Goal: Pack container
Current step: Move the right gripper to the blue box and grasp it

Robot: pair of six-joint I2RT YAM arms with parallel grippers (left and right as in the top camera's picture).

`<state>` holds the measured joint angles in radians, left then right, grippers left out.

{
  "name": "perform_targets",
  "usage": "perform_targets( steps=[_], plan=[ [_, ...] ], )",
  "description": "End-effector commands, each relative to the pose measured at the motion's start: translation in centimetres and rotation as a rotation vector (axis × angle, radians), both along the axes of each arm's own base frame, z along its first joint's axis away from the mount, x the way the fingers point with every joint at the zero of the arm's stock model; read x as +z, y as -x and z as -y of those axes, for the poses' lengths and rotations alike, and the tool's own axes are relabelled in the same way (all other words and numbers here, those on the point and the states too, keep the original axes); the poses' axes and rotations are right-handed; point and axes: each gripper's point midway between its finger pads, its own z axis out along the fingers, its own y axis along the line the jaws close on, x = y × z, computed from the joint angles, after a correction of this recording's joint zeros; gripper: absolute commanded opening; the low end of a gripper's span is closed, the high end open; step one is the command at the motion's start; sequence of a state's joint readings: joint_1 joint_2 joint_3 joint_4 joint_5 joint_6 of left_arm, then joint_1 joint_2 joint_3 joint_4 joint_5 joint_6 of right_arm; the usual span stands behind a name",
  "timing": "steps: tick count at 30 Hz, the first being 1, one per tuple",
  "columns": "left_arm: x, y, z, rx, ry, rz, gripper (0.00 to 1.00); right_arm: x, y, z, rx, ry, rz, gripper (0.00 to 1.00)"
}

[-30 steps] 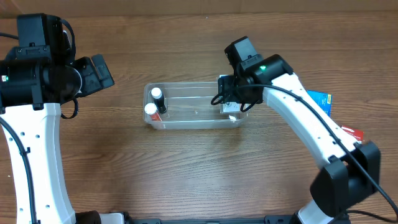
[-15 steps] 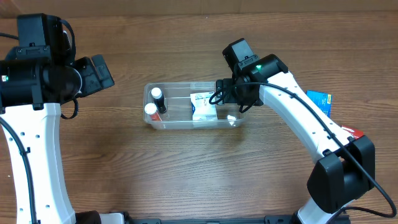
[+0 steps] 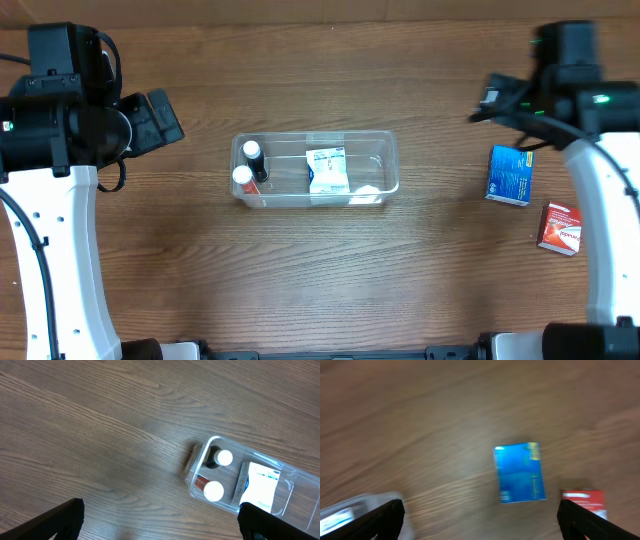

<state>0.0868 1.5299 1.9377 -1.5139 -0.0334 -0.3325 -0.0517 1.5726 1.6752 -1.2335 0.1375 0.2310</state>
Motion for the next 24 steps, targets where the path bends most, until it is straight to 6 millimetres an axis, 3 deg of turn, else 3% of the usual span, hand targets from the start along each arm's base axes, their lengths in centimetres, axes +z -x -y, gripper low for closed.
perform_targets(
  steps=[1, 4, 9, 14, 17, 24],
  plan=[
    [0.0, 0.0, 0.0, -0.019, -0.003, -0.001, 1.0, -5.0, 0.8, 3.3, 0.017, -0.009, -0.158, 1.0],
    [0.0, -0.1, 0.0, -0.019, -0.003, 0.001, 1.0, -9.2, 0.6, 5.4, 0.046, 0.0, -0.236, 1.0],
    [0.0, -0.1, 0.0, -0.019, -0.003, 0.001, 1.0, -15.4, 0.2, 6.6, 0.079, -0.017, -0.364, 1.0],
    [0.0, -0.1, 0.0, -0.019, -0.003, 0.003, 1.0, -20.5, 0.7, 7.7, 0.067, -0.058, -0.477, 1.0],
    [0.1, -0.2, 0.0, -0.019, -0.003, 0.006, 1.0, -22.9, 0.8, 7.3, 0.078, -0.113, -0.515, 1.0],
    [0.1, -0.2, 0.0, -0.019, -0.004, 0.007, 1.0, -23.4, 0.7, 6.5, 0.115, -0.153, -0.516, 1.0]
  ],
)
